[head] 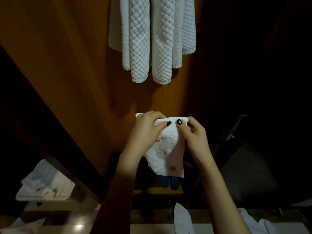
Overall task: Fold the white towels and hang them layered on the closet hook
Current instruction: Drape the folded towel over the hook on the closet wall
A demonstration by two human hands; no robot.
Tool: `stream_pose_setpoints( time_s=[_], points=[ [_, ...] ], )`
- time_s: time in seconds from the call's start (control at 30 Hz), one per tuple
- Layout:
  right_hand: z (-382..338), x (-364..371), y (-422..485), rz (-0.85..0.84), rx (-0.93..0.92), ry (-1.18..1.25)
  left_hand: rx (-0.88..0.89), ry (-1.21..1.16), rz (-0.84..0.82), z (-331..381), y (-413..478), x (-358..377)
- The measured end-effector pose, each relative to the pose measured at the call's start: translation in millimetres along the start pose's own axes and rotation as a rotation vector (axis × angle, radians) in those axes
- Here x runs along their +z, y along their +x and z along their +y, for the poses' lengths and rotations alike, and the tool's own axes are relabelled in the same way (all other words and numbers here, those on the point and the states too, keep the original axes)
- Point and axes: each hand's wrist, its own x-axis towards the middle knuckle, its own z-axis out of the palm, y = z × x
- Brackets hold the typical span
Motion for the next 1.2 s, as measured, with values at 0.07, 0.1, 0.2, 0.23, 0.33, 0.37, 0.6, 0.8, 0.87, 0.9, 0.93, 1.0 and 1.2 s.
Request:
stream_pose_setpoints(
  time_s=[0.07,0.1,0.2,0.23,0.33,0.37,0.6,0.8,0.87,0.9,0.93,1.0,1.2],
  points=[
    [1,-1,3,0.021,0.001,0.004,0.035,0.059,0.036,5,6,-1],
    [3,-2,5,0.036,0.004,0.008,0.053,0.086,0.070,8,9,-1],
    [11,-8,9,0.070,-0.008,-0.008,0.062,0.108,0.161,16,23,-7],
    [14,-11,8,0.062,-0.013,-0.019,0.046,0.073,0.179,19,28,-10],
    [22,-17,4,0.030,-0.015,-0.069,-0.023,-0.029,0.254,28,42,-15],
    [24,-18,3,0.031,-0.021,-0.086,-0.039,-0.049,0.286,31,46,-16],
    [34,-30,-2,0.037,0.038,-0.255,-0.081,-0.116,0.384,48,73,-32],
    [40,-39,-4,-0.022,0.178,-0.366,-0.085,-0.211,0.391,55,93,-40],
    [42,-45,-4,-0.014,0.191,-0.410,-0.088,-0.248,0.399,52,101,-45],
    [42,-48,-3,-0.017,0.194,-0.425,-0.091,-0.269,0.404,49,105,-48],
    [43,-52,-3,-0.023,0.192,-0.428,-0.094,-0.289,0.407,45,109,-52],
    [44,-58,-4,-0.031,0.179,-0.386,-0.104,-0.327,0.408,38,114,-57],
    [44,-70,-9,0.139,0.144,-0.196,-0.177,-0.408,0.437,15,122,-55]
  ],
)
